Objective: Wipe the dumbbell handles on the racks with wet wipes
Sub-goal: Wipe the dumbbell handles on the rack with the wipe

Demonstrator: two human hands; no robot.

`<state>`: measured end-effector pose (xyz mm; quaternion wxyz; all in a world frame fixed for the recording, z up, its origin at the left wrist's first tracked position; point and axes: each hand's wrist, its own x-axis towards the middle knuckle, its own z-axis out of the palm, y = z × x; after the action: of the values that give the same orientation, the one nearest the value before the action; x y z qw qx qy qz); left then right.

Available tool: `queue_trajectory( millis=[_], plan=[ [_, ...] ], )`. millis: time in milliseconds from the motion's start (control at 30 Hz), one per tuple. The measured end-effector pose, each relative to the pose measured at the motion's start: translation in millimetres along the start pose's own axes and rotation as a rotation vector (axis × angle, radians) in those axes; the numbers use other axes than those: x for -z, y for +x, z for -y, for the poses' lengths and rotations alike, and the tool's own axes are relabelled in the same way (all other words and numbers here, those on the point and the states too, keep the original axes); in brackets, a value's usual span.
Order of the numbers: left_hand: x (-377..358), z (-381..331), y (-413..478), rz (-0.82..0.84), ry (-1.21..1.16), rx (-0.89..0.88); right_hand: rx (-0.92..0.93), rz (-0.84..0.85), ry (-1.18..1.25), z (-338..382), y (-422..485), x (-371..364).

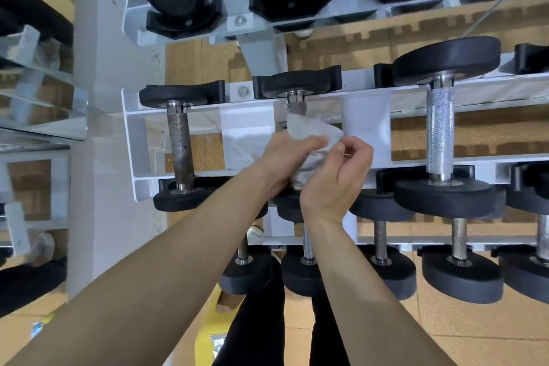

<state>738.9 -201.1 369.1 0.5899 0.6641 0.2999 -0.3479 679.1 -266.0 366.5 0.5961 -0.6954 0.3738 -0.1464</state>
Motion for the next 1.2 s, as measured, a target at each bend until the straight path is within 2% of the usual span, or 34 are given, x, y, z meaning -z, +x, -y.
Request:
queue_trajectory(
  millis=[67, 167, 233, 333, 467, 533, 733, 933, 1100, 1200],
  plan=[
    [-3.7, 1.3, -2.6, -0.054, 0.061, -0.03, 0.0, 0.002, -0.008, 0.6, 0.1, 0.7],
    [-13.3, -20.1, 7.7, -0.209, -0.036, 0.033, -0.005, 0.007, -0.013, 0.6, 0.3, 0.7],
    [-15.1, -38.4, 17.1, -0.232, -0.14, 0.018, -0.012, 0.013, -0.014, 1.0, 0.0, 0.1],
    [-10.6, -40.2, 15.6, -0.175, -0.179, -0.019, -0.013, 0.014, -0.015, 1.1, -0.4, 0.0],
    [-2.6, -7.4, -8.8, -0.03, 0.048, -0.033, -0.007, 0.021, -0.029, 1.2, 0.8, 1.0],
    [-0.2, -0.5, -12.8, -0.024, 0.12, -0.091, -0.005, 0.029, -0.031, 1.9, 0.9, 1.6],
    [-1.5, 11.1, -25.1, -0.227, 0.277, -0.232, 0.027, 0.051, -0.073, 1.6, 2.4, 2.6],
    [19.4, 31.6, -37.2, -0.458, 0.218, -0.296, 0.019, 0.088, -0.15, 4.9, 3.9, 3.6],
    [26.6, 31.1, -41.1, -0.389, 0.3, -0.325, -0.048, 0.214, -0.223, 4.9, 9.0, 7.0],
    [27.7, 28.3, -42.0, -0.332, 0.199, -0.287, -0.073, 0.234, -0.226, 5.3, 8.6, 7.4]
  ],
)
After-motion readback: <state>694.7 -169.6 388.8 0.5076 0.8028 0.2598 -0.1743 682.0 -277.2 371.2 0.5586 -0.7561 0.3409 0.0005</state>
